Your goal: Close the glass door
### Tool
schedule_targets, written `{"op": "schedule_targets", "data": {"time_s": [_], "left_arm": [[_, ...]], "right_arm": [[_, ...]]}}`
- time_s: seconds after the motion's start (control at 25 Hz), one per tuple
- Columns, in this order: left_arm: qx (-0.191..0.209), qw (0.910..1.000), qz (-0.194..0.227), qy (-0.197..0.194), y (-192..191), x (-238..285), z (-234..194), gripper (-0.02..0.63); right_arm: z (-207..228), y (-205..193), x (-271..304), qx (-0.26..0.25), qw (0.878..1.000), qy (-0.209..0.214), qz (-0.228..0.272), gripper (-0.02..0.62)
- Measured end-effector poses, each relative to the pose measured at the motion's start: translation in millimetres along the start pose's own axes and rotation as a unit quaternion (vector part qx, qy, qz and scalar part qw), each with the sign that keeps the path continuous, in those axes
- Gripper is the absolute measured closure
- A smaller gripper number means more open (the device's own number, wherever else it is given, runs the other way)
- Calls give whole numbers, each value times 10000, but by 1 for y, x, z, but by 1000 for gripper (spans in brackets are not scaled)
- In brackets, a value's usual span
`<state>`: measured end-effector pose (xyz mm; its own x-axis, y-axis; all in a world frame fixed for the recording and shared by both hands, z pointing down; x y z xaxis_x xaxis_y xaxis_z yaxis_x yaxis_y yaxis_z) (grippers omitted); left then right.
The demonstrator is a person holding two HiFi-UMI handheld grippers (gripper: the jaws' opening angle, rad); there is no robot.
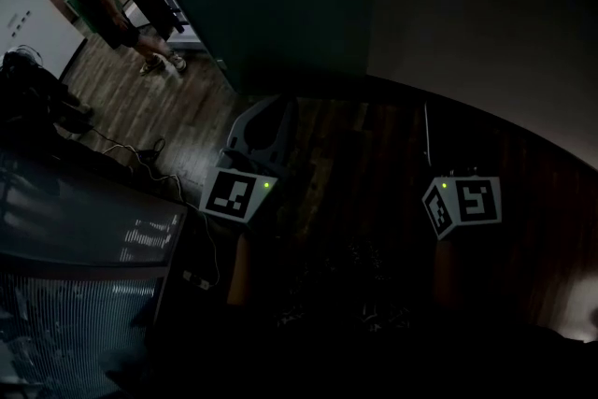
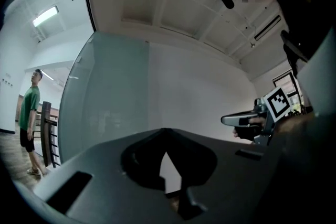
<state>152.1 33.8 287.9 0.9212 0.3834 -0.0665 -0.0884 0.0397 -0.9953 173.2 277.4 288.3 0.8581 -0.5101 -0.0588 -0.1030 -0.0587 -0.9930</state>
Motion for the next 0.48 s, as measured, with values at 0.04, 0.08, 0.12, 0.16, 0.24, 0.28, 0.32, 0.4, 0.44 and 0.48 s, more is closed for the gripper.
{"op": "schedule_targets", "data": {"time_s": [0.04,0.08,0.12,0.16,0.24,0.28,0.32,0.4,0.44,0.48], "left_arm": [[-6,10000,6,32,-1,4,-4,615],[-4,10000,18,64,-2,8,-8,615],[5,10000,31,93,-3,13,-13,615],[14,9999,44,119,-4,18,-17,615],[16,9999,57,160,-5,34,-26,615],[13,9998,63,173,-6,43,-31,615],[17,9998,72,184,-6,53,-34,615],[50,9997,102,207,-5,70,-37,615],[67,9997,116,220,-5,78,-39,615],[78,9996,124,234,-4,87,-41,615]], "right_arm": [[2,-1,6,7,10000,-2,4,600],[4,-2,13,10,10000,-3,12,600],[6,-3,19,9,10000,0,23,600],[8,-4,26,5,10000,8,32,600],[16,-7,44,4,10000,43,36,600],[22,-8,53,6,10000,65,38,600],[28,-9,63,5,10000,86,45,600],[39,-11,80,-6,9999,131,65,600],[45,-11,89,-11,9998,159,76,600],[50,-11,98,-16,9998,188,85,600]]}}
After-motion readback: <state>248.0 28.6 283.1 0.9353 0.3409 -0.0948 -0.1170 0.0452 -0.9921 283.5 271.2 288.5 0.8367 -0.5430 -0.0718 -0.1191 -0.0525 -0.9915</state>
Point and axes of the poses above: the fingertips, and each gripper's own axes: x forward along the fingers, z to its right, y out of its top, the point moved 5 cm from there along -x, backward along the fingers, and after that the axes turned 3 degrees about y, right-handed, at the moved point
